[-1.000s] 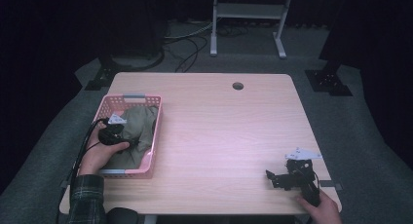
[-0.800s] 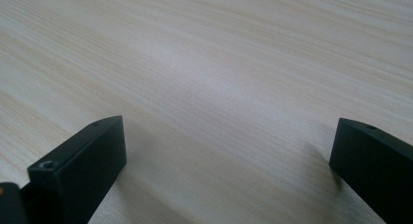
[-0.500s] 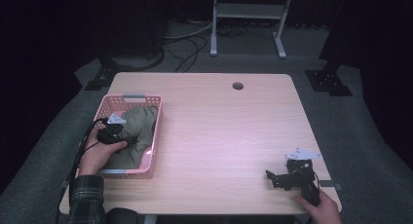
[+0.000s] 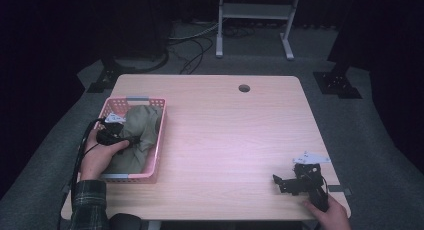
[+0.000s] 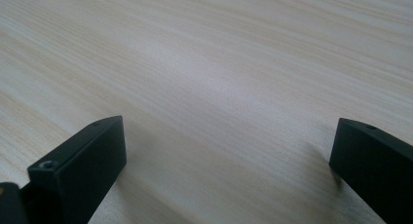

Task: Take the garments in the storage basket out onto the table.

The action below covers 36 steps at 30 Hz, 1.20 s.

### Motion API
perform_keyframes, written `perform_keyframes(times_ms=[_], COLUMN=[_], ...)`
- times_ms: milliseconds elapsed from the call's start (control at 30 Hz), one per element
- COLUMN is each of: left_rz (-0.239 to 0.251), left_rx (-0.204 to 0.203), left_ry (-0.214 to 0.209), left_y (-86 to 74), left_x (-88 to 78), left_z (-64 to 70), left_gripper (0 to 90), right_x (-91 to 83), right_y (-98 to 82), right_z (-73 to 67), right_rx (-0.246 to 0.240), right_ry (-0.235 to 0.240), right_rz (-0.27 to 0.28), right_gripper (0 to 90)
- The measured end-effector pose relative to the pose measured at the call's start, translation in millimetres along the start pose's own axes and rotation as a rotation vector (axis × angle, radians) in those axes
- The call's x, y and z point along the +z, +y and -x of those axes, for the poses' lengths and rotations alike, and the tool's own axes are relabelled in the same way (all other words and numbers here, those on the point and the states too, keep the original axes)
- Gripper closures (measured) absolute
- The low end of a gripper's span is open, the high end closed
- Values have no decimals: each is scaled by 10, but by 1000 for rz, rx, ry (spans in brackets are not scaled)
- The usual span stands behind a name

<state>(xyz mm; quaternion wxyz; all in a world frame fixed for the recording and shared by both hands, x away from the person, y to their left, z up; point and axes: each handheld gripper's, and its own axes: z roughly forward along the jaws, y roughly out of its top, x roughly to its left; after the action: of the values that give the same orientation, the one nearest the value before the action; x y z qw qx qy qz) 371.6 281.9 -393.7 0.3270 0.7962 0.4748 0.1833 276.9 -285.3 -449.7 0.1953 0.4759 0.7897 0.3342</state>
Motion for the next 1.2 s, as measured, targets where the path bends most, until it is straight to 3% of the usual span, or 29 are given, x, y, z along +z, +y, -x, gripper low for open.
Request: perform_keyframes(times_ms=[600,1200], left_rz=[59,191], left_rx=[-16,-31], left_ry=[-15,-35], left_y=[51,152], left_x=[-101,-261], left_z=[16,76], left_gripper=[553,553], right_x=[0,0], right_y=[0,0], right_z=[0,0], right_rx=[0,0], right_ry=[0,0], right_rz=[0,0], right_gripper=[0,0])
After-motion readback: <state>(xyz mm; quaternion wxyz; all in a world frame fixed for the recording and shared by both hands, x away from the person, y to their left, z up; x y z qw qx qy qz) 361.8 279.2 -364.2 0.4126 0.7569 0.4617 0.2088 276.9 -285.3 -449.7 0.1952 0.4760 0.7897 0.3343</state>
